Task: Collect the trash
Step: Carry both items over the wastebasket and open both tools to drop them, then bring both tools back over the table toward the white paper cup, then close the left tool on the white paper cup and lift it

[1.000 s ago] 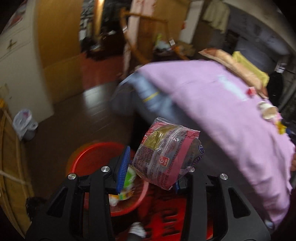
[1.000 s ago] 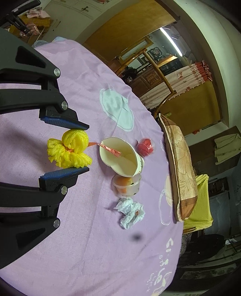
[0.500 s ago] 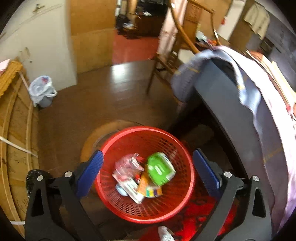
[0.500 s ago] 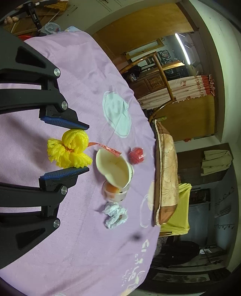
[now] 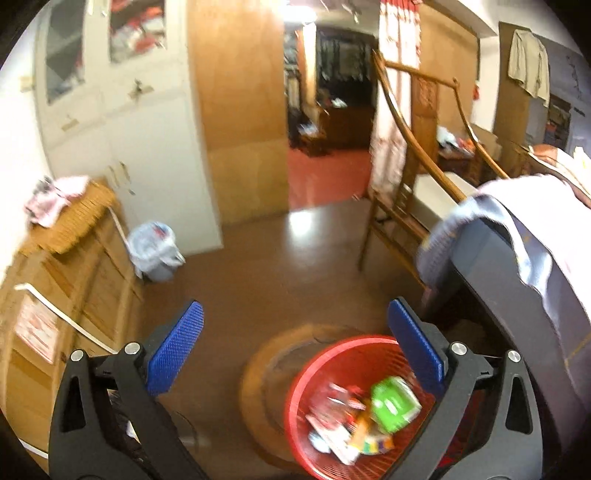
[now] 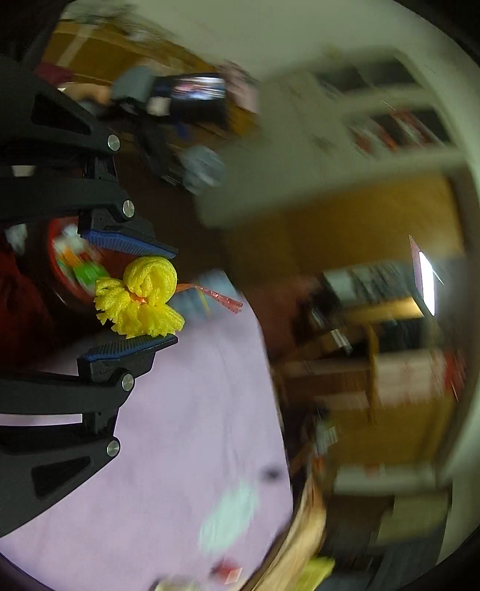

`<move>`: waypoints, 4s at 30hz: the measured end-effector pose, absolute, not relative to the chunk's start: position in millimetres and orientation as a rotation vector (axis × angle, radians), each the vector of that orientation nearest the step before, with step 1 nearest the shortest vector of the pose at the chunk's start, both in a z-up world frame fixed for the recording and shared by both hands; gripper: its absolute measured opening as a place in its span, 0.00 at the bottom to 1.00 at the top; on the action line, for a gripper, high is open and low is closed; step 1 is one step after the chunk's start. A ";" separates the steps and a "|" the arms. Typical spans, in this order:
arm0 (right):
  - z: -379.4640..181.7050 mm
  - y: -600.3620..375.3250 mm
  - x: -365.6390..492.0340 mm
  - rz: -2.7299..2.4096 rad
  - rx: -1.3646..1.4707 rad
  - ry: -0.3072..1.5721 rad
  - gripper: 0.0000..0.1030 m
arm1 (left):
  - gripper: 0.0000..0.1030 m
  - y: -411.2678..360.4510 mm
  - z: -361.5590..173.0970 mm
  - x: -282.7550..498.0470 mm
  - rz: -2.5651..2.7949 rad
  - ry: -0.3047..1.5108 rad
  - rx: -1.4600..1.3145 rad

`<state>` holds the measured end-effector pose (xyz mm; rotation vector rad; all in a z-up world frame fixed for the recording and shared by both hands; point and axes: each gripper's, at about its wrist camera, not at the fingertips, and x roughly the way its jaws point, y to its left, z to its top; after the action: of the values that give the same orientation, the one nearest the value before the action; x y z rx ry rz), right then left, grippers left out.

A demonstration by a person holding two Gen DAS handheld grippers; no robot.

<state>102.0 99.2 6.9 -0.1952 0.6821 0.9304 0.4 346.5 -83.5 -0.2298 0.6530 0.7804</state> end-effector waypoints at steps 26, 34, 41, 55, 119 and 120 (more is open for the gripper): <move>-6.9 140.4 97.5 0.890 -0.232 0.738 0.66 | 0.93 307.6 -23.3 -24.0 0.737 0.483 -0.135; 41.7 52.4 94.4 0.766 -0.138 0.599 0.77 | 0.93 238.5 3.2 -17.7 0.615 0.453 -0.042; 66.3 -41.5 84.9 0.614 -0.096 0.493 0.85 | 0.93 159.7 16.2 -6.8 0.486 0.444 0.071; 41.4 -210.4 150.5 0.257 -0.009 0.582 0.89 | 0.93 40.2 3.2 90.9 0.219 0.551 0.230; -40.9 -308.6 233.9 0.055 0.239 0.883 0.93 | 0.93 -154.5 -53.6 379.3 -0.017 0.694 0.473; -41.3 -308.8 234.1 0.053 0.238 0.883 0.93 | 0.93 -154.2 -54.3 378.7 -0.021 0.699 0.473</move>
<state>234.1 -308.8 -41.3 0.2382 0.8834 0.0533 378.8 -154.2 -54.3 0.4726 0.6987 -0.0213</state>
